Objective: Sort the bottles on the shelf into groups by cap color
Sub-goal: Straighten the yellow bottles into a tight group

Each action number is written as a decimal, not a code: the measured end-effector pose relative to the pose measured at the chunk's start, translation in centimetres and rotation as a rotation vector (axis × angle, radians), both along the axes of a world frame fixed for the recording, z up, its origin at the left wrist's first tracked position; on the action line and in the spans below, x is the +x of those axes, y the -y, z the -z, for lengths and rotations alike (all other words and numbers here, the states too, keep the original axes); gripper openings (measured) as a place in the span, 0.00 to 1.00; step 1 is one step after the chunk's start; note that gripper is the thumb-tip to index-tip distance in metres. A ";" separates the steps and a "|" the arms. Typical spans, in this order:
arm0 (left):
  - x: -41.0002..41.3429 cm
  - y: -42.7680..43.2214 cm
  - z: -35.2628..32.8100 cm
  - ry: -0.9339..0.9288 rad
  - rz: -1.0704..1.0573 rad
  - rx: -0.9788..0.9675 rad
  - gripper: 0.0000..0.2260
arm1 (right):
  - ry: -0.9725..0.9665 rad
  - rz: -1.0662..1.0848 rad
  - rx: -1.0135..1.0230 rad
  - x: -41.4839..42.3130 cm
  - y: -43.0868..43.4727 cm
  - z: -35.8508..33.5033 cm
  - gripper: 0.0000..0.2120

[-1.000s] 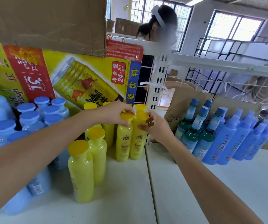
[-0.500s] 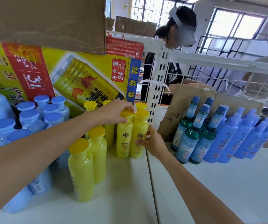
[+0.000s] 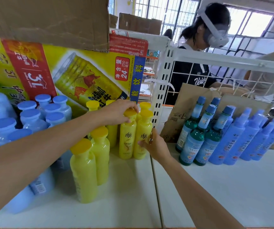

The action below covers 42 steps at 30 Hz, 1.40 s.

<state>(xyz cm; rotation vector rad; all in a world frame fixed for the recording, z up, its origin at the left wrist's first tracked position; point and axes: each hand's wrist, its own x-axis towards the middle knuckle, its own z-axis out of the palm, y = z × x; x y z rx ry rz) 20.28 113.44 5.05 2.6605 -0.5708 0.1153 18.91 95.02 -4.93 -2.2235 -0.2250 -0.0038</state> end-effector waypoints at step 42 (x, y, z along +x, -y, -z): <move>-1.4 -0.3 -1.3 -0.074 0.007 -0.068 0.30 | 0.127 0.127 0.002 -3.2 -1.9 -0.1 0.59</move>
